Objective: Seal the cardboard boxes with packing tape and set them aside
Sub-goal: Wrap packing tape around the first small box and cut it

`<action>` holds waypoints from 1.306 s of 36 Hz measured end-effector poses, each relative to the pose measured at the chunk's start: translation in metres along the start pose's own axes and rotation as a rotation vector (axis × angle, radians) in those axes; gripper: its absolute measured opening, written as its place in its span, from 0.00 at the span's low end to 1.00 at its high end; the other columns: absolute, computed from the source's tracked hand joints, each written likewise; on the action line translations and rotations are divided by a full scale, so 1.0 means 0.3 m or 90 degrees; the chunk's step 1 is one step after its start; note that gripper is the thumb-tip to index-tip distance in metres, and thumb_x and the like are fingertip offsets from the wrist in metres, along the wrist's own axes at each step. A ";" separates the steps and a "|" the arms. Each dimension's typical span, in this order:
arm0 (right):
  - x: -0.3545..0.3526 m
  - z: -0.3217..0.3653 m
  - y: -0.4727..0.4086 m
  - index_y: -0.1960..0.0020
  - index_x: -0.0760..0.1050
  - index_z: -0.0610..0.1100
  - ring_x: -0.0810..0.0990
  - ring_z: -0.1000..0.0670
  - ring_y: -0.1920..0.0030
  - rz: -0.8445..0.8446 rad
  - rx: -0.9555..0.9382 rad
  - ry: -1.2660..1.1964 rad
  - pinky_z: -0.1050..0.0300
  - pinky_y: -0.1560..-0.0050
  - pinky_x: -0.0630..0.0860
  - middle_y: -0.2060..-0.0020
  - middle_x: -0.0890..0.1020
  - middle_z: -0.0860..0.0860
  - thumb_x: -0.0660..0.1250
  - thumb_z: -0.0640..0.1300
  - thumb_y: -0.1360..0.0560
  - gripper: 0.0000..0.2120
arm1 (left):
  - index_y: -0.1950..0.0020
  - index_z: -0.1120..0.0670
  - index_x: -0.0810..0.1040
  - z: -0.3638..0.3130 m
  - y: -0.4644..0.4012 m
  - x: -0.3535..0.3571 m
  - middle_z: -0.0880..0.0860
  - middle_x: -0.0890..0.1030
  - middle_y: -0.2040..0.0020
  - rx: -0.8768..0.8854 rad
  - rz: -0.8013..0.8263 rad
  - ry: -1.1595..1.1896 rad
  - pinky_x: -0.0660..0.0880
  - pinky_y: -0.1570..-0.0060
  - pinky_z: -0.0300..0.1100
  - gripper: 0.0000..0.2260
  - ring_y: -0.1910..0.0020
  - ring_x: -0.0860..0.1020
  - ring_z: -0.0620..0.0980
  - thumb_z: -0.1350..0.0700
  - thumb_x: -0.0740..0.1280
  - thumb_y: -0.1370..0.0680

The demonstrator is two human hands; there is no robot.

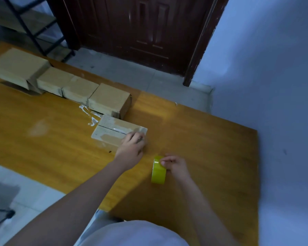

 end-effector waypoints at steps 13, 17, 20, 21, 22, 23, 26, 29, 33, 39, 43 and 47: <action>0.014 0.048 0.000 0.64 0.78 0.42 0.77 0.47 0.52 0.015 -0.024 0.024 0.66 0.69 0.75 0.46 0.76 0.46 0.68 0.28 0.29 0.11 | 0.41 0.50 0.76 -0.019 0.084 -0.013 0.48 0.67 0.43 -0.014 0.019 0.037 0.76 0.61 0.47 0.20 0.47 0.65 0.52 0.66 0.69 0.30; -0.012 0.079 -0.021 0.64 0.77 0.41 0.77 0.50 0.58 0.004 -0.042 0.023 0.62 0.69 0.74 0.50 0.76 0.45 0.67 0.27 0.29 0.11 | 0.44 0.54 0.76 -0.033 0.165 -0.025 0.50 0.73 0.49 0.030 0.005 0.080 0.68 0.60 0.42 0.19 0.52 0.66 0.51 0.69 0.61 0.31; -0.041 0.096 -0.034 0.64 0.78 0.42 0.77 0.45 0.51 -0.022 -0.060 0.022 0.57 0.62 0.73 0.44 0.76 0.43 0.68 0.28 0.29 0.11 | 0.51 0.55 0.77 -0.025 0.218 -0.032 0.50 0.75 0.54 0.047 0.003 0.113 0.72 0.61 0.46 0.18 0.53 0.69 0.52 0.66 0.53 0.33; -0.049 0.102 -0.034 0.64 0.78 0.42 0.77 0.44 0.50 -0.028 -0.062 0.023 0.55 0.60 0.73 0.43 0.76 0.43 0.68 0.28 0.29 0.11 | 0.54 0.54 0.78 -0.020 0.228 -0.045 0.50 0.76 0.56 0.045 -0.015 0.115 0.73 0.63 0.46 0.17 0.54 0.70 0.52 0.64 0.52 0.32; -0.057 0.108 -0.033 0.64 0.78 0.42 0.77 0.43 0.49 -0.033 -0.062 0.023 0.54 0.59 0.73 0.42 0.76 0.43 0.68 0.28 0.29 0.11 | 0.58 0.54 0.78 -0.017 0.235 -0.061 0.49 0.76 0.58 0.041 -0.041 0.114 0.74 0.64 0.46 0.15 0.55 0.72 0.51 0.63 0.53 0.31; -0.063 0.115 -0.028 0.64 0.78 0.41 0.77 0.43 0.49 -0.037 -0.062 0.018 0.53 0.58 0.73 0.42 0.75 0.43 0.67 0.28 0.29 0.11 | 0.60 0.54 0.79 -0.018 0.239 -0.080 0.49 0.77 0.59 0.033 -0.075 0.105 0.74 0.64 0.46 0.13 0.57 0.72 0.51 0.62 0.55 0.30; -0.077 0.136 -0.007 0.62 0.78 0.39 0.76 0.45 0.48 -0.047 -0.064 -0.003 0.53 0.57 0.73 0.42 0.75 0.45 0.67 0.27 0.29 0.09 | 0.55 0.55 0.80 -0.030 0.224 -0.121 0.51 0.78 0.54 -0.064 -0.156 0.035 0.76 0.57 0.53 0.11 0.52 0.74 0.53 0.55 0.59 0.28; -0.091 0.155 0.009 0.62 0.78 0.38 0.76 0.45 0.48 -0.069 -0.069 -0.002 0.53 0.56 0.74 0.42 0.75 0.46 0.67 0.27 0.29 0.08 | 0.32 0.54 0.69 -0.021 0.173 -0.094 0.57 0.67 0.31 -0.294 0.029 -0.035 0.63 0.33 0.60 0.33 0.32 0.64 0.61 0.34 0.61 0.29; -0.105 0.187 0.033 0.58 0.78 0.34 0.76 0.46 0.49 -0.094 -0.077 0.024 0.55 0.61 0.74 0.44 0.76 0.47 0.67 0.28 0.29 0.04 | 0.23 0.49 0.43 -0.009 0.113 -0.053 0.56 0.50 0.23 -0.344 0.239 -0.111 0.46 0.29 0.63 0.52 0.24 0.50 0.59 0.25 0.63 0.35; -0.122 0.230 0.078 0.58 0.79 0.36 0.76 0.48 0.48 -0.125 -0.074 0.063 0.53 0.55 0.75 0.44 0.77 0.48 0.68 0.30 0.28 0.03 | 0.23 0.48 0.43 0.073 0.007 -0.102 0.55 0.58 0.28 -0.182 0.295 -0.190 0.46 0.30 0.68 0.50 0.28 0.56 0.57 0.34 0.69 0.34; -0.105 0.272 0.114 0.60 0.80 0.39 0.79 0.47 0.50 -0.122 -0.075 0.093 0.50 0.52 0.76 0.51 0.80 0.49 0.69 0.31 0.29 0.04 | 0.23 0.46 0.41 0.137 -0.047 -0.151 0.56 0.49 0.23 -0.080 0.357 -0.186 0.39 0.30 0.67 0.51 0.24 0.46 0.58 0.37 0.71 0.34; -0.041 0.335 0.169 0.58 0.80 0.38 0.79 0.53 0.59 -0.074 -0.100 0.110 0.64 0.63 0.74 0.58 0.81 0.50 0.68 0.32 0.28 0.04 | 0.22 0.45 0.44 0.118 -0.083 -0.212 0.50 0.38 0.22 0.001 0.332 -0.054 0.35 0.29 0.59 0.49 0.24 0.34 0.52 0.26 0.61 0.35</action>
Point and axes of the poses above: each hand's wrist, its own y-axis away from the middle knuckle, its own x-axis out of the palm, z = x × y, the point moved 5 cm from there along -y, towards the middle knuckle
